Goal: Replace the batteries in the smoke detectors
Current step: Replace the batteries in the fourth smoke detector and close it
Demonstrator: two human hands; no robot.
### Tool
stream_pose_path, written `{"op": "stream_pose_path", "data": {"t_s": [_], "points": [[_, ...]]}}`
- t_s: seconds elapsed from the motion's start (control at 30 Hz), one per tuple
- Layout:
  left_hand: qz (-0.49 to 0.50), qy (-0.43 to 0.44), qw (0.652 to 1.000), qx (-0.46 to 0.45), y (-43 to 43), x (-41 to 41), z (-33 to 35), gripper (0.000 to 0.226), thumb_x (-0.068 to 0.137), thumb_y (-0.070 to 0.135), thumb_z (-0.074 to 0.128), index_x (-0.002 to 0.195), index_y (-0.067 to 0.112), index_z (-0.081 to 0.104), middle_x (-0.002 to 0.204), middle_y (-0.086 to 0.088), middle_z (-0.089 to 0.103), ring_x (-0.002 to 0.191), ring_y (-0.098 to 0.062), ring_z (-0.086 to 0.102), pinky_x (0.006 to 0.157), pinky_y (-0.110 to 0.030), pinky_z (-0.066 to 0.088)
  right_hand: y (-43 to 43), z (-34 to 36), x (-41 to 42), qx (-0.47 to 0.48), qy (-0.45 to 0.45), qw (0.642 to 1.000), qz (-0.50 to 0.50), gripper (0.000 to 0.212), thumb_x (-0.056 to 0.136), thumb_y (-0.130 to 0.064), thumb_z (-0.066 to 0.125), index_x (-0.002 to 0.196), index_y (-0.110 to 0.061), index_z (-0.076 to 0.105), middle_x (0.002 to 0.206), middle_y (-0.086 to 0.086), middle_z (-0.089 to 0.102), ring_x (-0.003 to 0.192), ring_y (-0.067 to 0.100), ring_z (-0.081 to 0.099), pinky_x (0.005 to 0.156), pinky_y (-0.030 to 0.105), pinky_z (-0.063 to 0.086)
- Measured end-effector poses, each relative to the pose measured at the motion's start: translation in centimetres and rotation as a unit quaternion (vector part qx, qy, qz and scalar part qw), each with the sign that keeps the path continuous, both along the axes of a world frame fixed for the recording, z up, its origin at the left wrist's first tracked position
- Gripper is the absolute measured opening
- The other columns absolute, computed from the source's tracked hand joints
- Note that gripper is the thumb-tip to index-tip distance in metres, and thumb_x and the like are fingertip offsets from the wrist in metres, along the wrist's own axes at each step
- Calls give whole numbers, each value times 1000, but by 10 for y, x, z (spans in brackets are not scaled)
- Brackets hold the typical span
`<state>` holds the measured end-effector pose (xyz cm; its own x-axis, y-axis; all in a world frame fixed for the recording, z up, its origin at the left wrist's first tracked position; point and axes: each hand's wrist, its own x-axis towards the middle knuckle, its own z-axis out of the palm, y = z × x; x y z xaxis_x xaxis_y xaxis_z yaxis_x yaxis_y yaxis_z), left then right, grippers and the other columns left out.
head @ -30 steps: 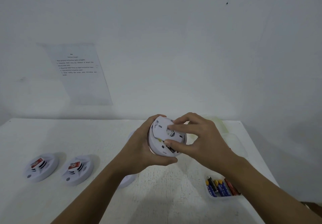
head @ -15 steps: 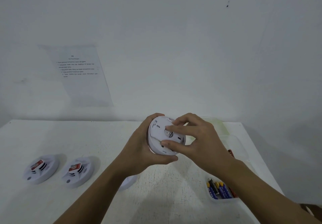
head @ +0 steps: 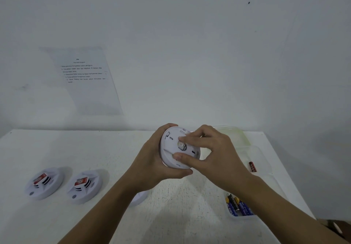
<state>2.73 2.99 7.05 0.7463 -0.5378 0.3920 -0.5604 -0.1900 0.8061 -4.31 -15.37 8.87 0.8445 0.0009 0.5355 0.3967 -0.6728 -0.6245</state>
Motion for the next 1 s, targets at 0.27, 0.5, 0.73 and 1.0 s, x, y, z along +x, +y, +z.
{"op": "stream_pose_path", "data": {"t_s": [0.27,0.5,0.73,1.0], "points": [[5,-2,1000,-12,-4,-1,6,82,63,19,88,134,19,46,129,11,62,120,-11,59,97,-19,53,2,-1,3,9,-29,999,-19,40,76,-52,77,108,-29,78,108,-12,64,100,8,60,80,25,55],[9,-1,1000,-7,0,3,5,85,64,13,88,137,7,46,132,-5,61,119,-17,59,100,-30,55,1,2,3,-25,14,999,14,35,83,-46,75,114,-30,76,112,-13,61,103,2,55,85,17,47],[3,4,1000,3,3,-3,9,84,63,10,95,134,12,50,125,9,64,118,-20,61,93,-23,56,-2,1,1,9,21,999,23,38,77,-50,78,111,-32,77,107,-17,66,107,4,60,86,22,52],[1,1,1000,-24,-2,-7,15,86,62,11,95,134,18,50,126,9,64,119,-22,62,91,-23,57,-2,-1,0,83,-15,996,-30,54,62,-59,82,103,-25,80,108,-17,70,106,5,62,85,17,52]]}}
